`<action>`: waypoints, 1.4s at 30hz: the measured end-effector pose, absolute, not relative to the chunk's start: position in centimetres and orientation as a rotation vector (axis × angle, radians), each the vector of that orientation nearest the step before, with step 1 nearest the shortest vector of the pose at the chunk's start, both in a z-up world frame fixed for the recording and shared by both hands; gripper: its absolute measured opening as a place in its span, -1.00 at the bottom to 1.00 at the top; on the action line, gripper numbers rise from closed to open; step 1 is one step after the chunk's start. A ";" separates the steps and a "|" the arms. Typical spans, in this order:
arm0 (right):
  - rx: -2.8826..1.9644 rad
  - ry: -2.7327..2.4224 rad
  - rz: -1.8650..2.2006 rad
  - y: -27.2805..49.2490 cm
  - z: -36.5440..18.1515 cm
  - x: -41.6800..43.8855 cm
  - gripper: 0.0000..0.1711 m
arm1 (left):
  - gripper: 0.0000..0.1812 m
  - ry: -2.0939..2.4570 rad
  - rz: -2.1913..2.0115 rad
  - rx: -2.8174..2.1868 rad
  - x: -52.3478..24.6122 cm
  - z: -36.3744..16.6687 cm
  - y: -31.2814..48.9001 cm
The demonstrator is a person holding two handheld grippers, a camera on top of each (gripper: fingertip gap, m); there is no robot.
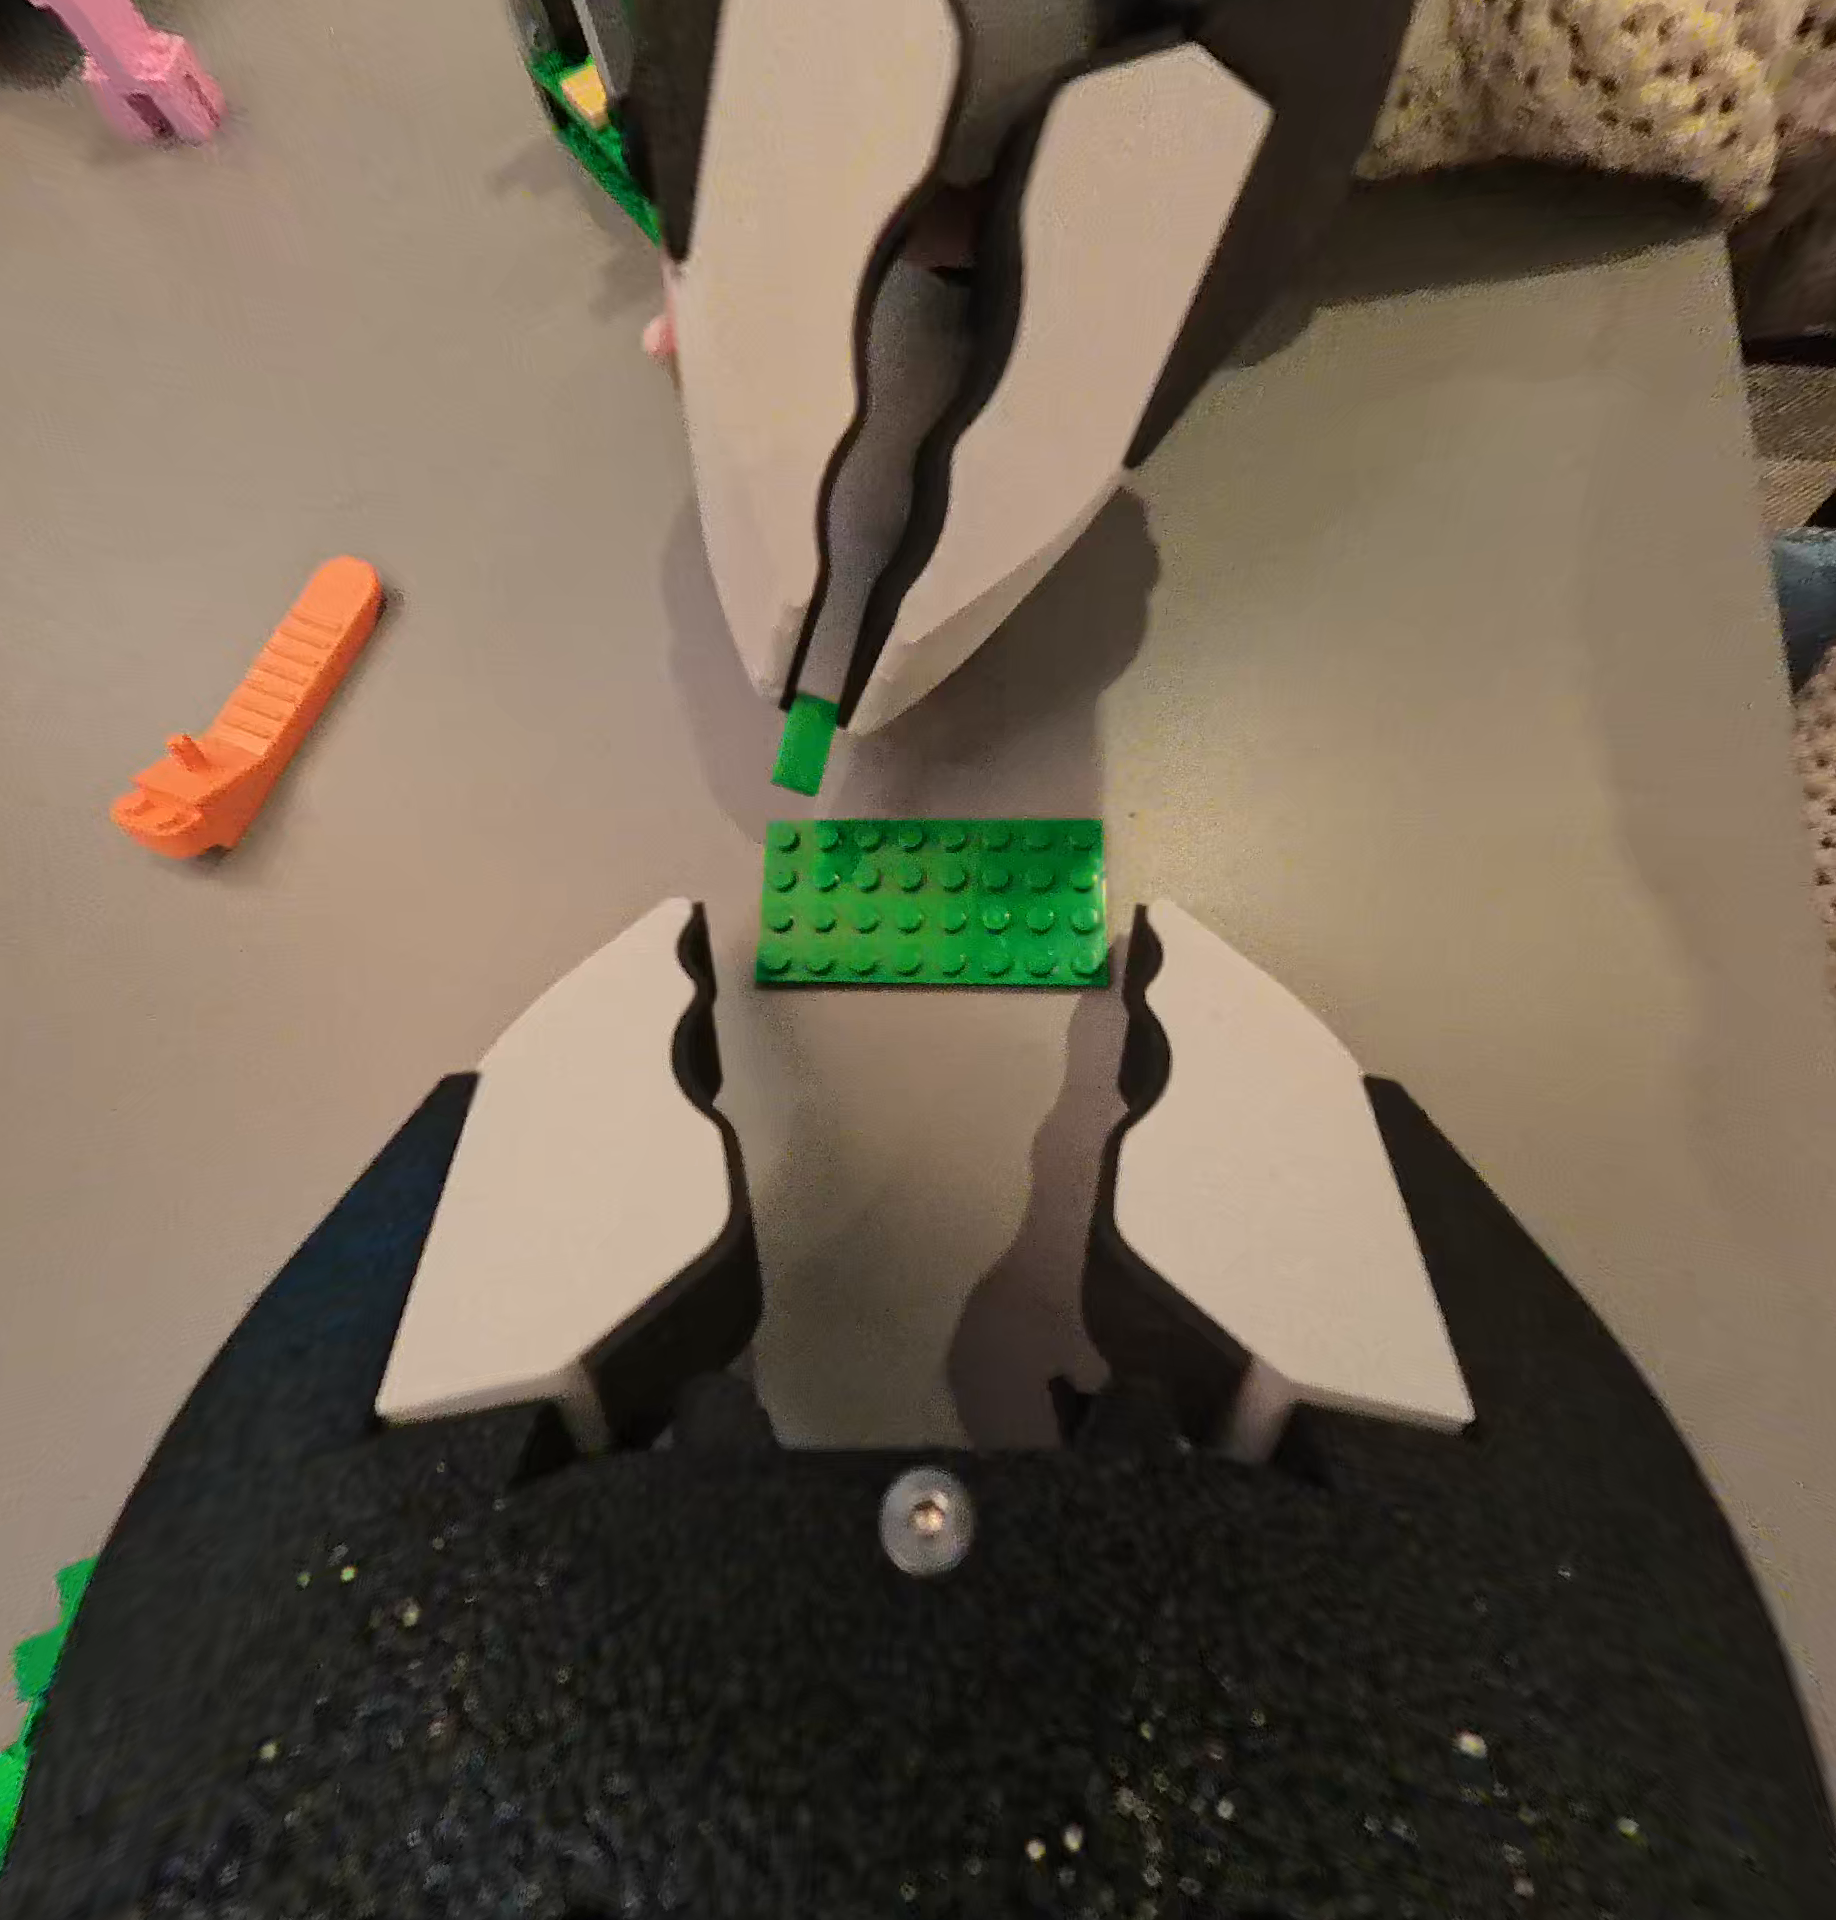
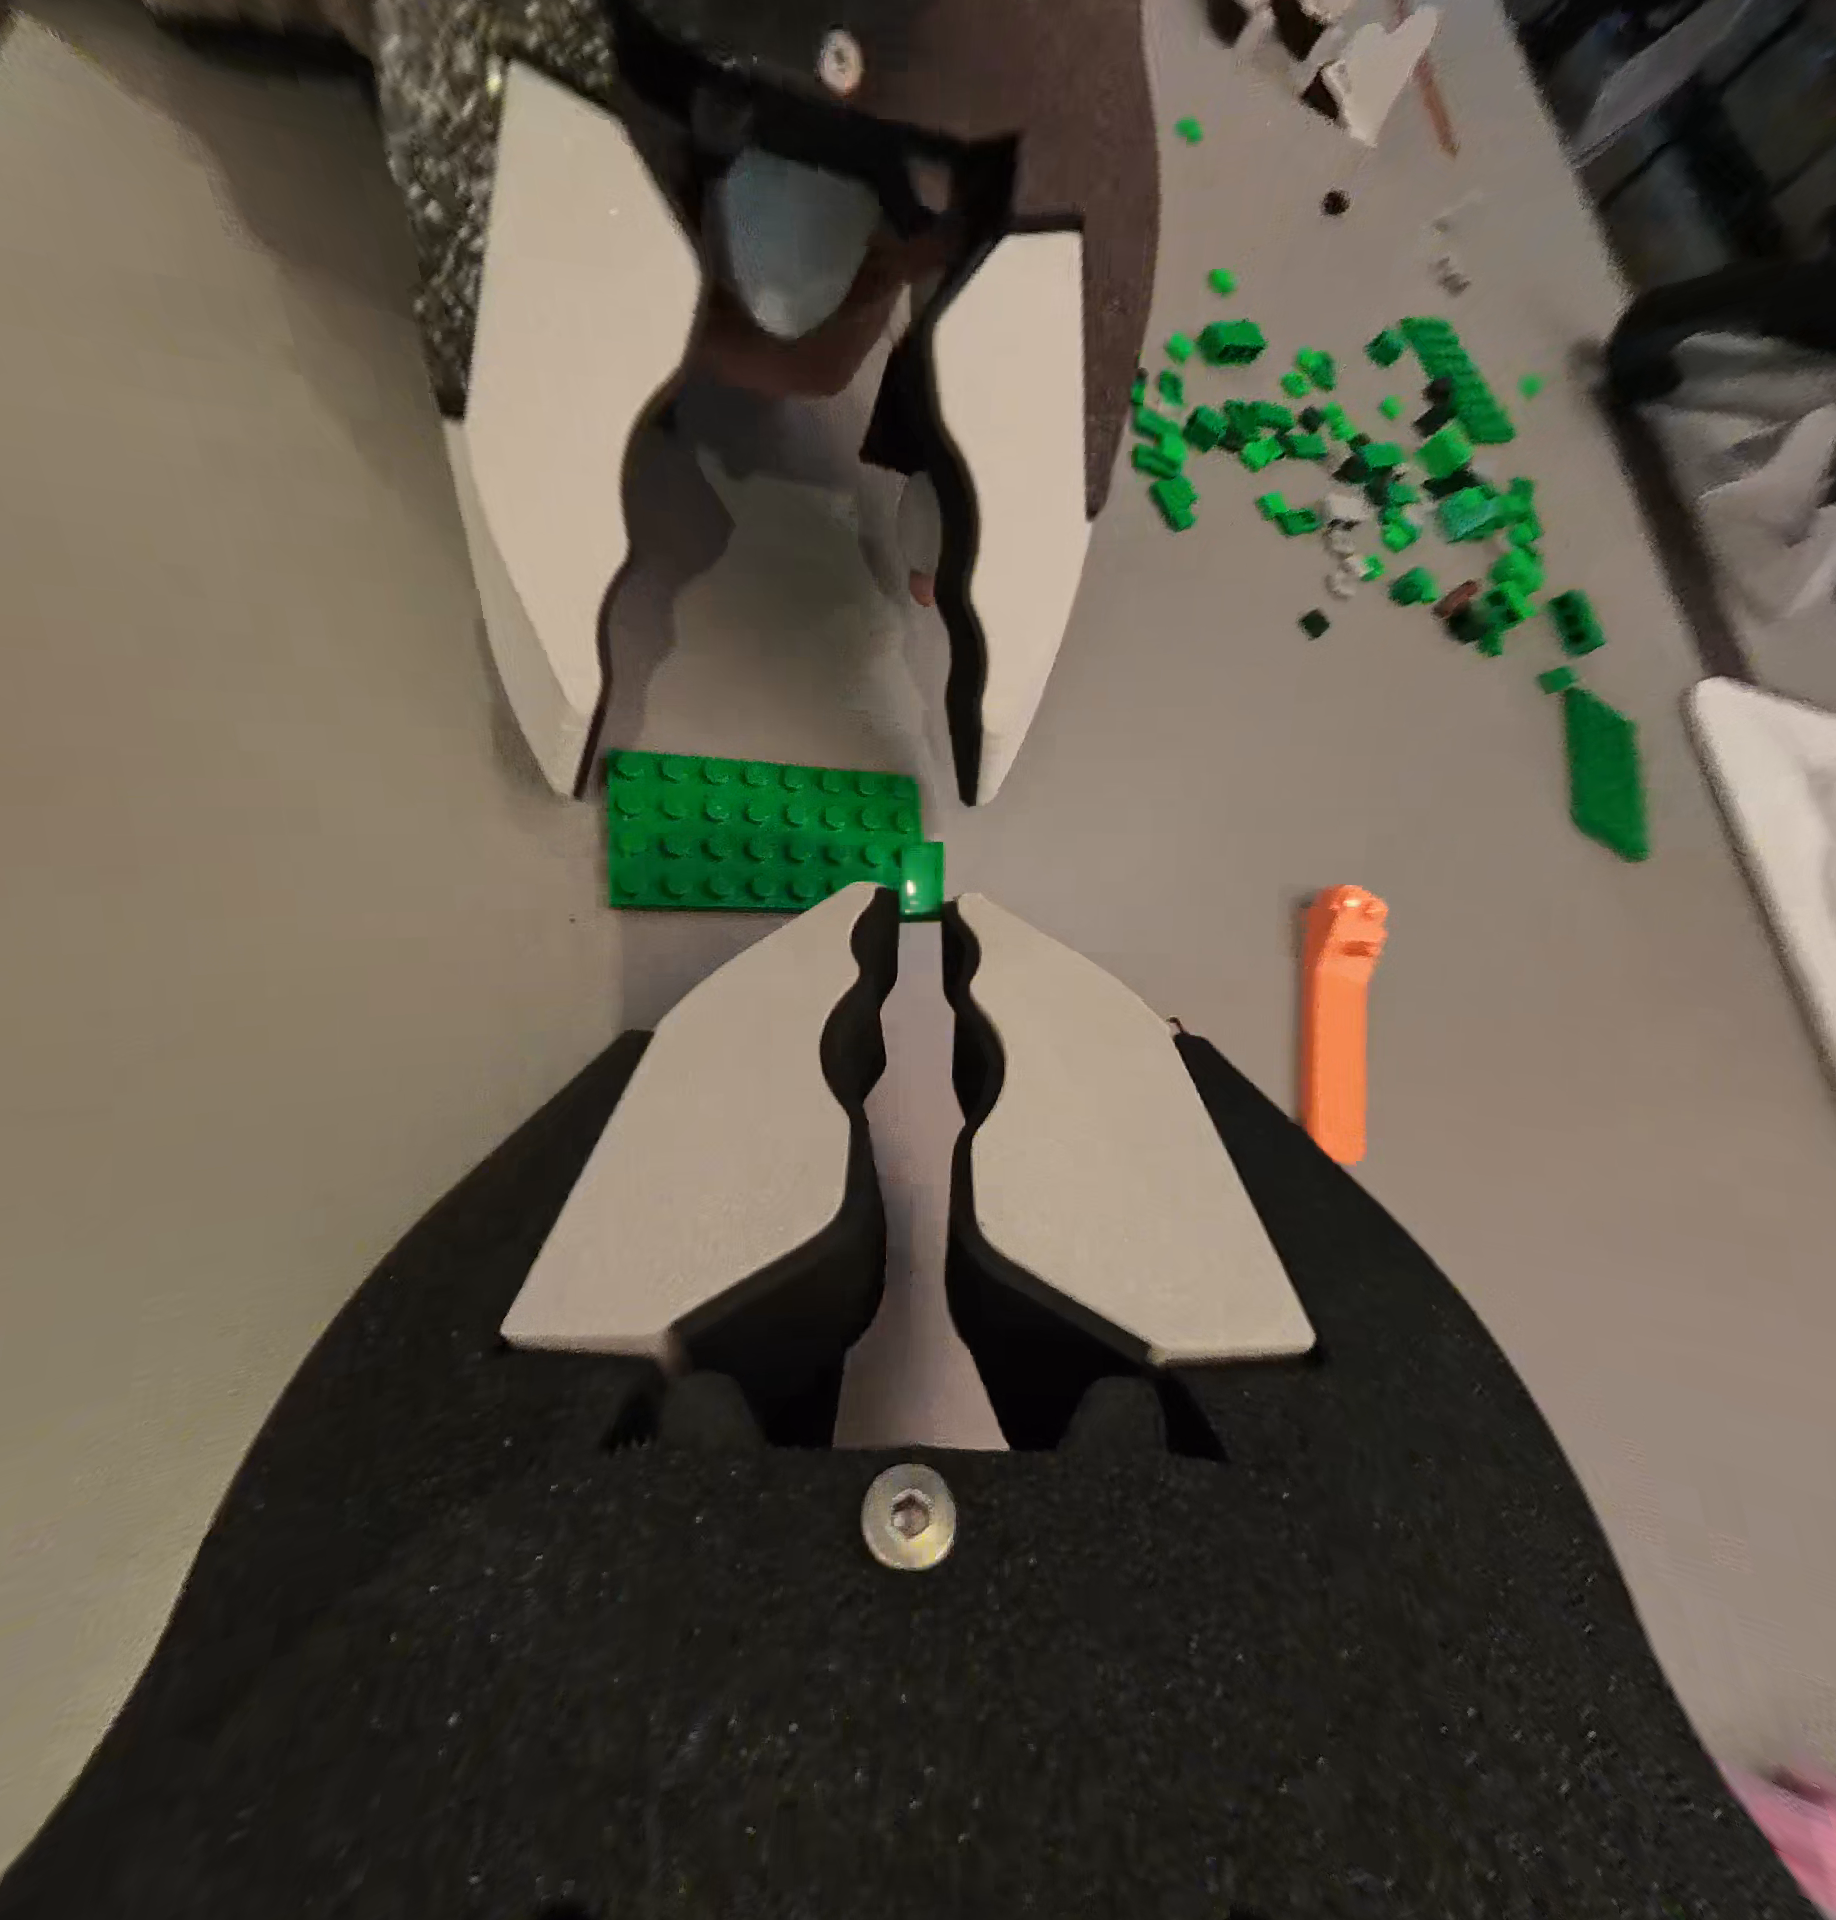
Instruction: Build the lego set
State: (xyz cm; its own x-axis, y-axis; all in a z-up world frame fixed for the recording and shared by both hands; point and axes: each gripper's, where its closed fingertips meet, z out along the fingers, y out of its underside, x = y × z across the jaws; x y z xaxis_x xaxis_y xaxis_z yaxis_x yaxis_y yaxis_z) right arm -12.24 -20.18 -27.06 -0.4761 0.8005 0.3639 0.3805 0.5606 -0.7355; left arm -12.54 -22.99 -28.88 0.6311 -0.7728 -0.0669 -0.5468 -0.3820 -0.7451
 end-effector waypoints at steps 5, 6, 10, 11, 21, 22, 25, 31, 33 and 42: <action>-1.086 -2.142 0.989 -20.4 -27.6 -12.3 -0.91 | -0.09 1.015 -0.327 -2.104 -12.7 -29.3 -22.7; -1.100 -2.147 1.026 -20.4 -27.5 -12.4 -0.91 | -0.08 1.013 -0.344 -2.107 -12.5 -29.3 -22.8; -1.166 -2.190 1.084 -20.4 -28.0 -12.5 -0.91 | -0.11 0.994 -0.421 -2.135 -12.2 -29.6 -23.0; -1.166 -2.192 1.084 -20.4 -28.1 -12.6 -0.91 | -0.11 0.986 -0.436 -2.140 -12.2 -29.7 -23.0; -1.199 -2.194 1.080 -20.2 -28.3 -13.2 -0.91 | -0.29 0.980 -0.427 -2.116 -12.5 -29.6 -22.6; -1.207 -2.183 1.080 -20.1 -28.3 -13.3 -0.91 | -0.29 0.981 -0.428 -2.114 -12.5 -29.6 -22.6; -1.231 -2.172 1.054 -19.9 -28.5 -13.4 -0.91 | -0.29 0.990 -0.421 -2.104 -12.5 -29.5 -22.5; -1.223 -2.149 1.028 -20.0 -28.5 -13.3 -0.91 | -0.30 1.022 -0.359 -2.053 -12.5 -29.3 -22.2; -1.229 -2.136 1.020 -19.9 -28.5 -13.4 -0.91 | -0.30 1.025 -0.368 -2.055 -12.4 -29.3 -22.3; -1.222 -2.154 0.976 -19.8 -28.9 -13.4 -0.91 | -0.30 1.034 -0.386 -2.058 -12.3 -29.4 -22.4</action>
